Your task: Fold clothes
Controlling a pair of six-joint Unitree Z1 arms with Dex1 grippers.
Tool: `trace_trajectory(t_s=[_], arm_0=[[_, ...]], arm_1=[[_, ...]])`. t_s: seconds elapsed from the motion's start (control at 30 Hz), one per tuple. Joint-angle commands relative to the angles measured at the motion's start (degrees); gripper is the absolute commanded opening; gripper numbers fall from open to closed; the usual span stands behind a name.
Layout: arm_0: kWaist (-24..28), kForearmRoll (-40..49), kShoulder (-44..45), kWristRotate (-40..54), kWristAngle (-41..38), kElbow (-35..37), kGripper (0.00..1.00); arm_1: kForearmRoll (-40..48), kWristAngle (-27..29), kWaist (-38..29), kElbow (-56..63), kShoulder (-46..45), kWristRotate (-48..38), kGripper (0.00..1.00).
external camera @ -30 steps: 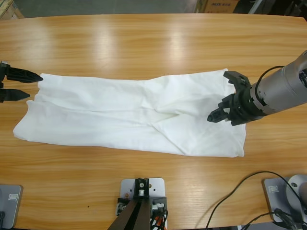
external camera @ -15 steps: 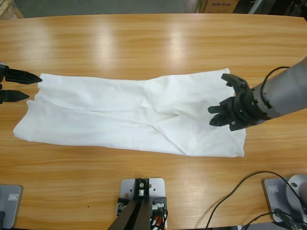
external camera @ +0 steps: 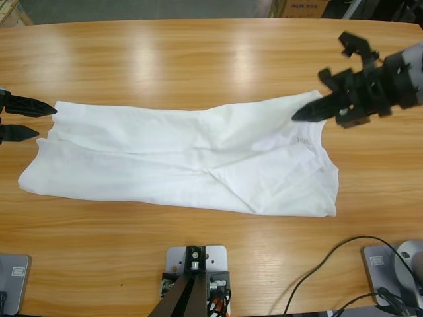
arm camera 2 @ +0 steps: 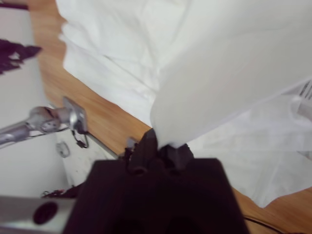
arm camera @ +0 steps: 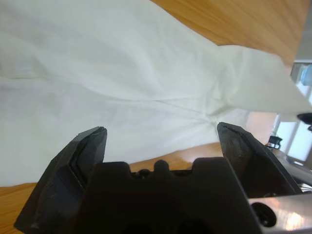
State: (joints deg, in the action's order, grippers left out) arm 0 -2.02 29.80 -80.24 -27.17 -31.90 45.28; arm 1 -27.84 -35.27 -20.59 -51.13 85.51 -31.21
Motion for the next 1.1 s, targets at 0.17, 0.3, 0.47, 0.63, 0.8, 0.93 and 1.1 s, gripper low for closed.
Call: trace_trajectory(t_s=[0.17,0.3,0.47,0.63,0.8,0.93,1.1], arm_0=[[-0.1,0.7,0.5,0.5,0.7,-1.7,0.872],[-0.1,0.8,0.7,0.5,0.6,-1.8,0.872],[-0.3,1.1,1.4,0.5,0.6,-1.9,0.872],[-0.4,1.6,2.4,0.5,0.7,-2.0,0.872],[-0.6,1.6,2.4,0.5,0.7,-2.0,0.872],[-0.6,1.9,2.7,0.5,0.7,-2.0,0.872],[-0.6,1.9,2.7,0.5,0.7,-2.0,0.872]], arm_1=[[0.0,-4.1,2.9,-2.3,4.9,1.0,0.000],[0.2,0.8,3.7,-0.3,6.5,1.8,0.000],[1.3,0.8,3.7,-2.9,12.6,2.6,0.000],[1.2,1.6,3.7,-2.5,13.1,2.7,0.000],[1.2,3.6,4.9,-2.0,17.1,3.4,0.171],[1.1,5.6,5.4,-3.2,19.1,4.6,0.887],[-2.6,7.5,6.7,-7.5,18.2,8.6,1.000]])
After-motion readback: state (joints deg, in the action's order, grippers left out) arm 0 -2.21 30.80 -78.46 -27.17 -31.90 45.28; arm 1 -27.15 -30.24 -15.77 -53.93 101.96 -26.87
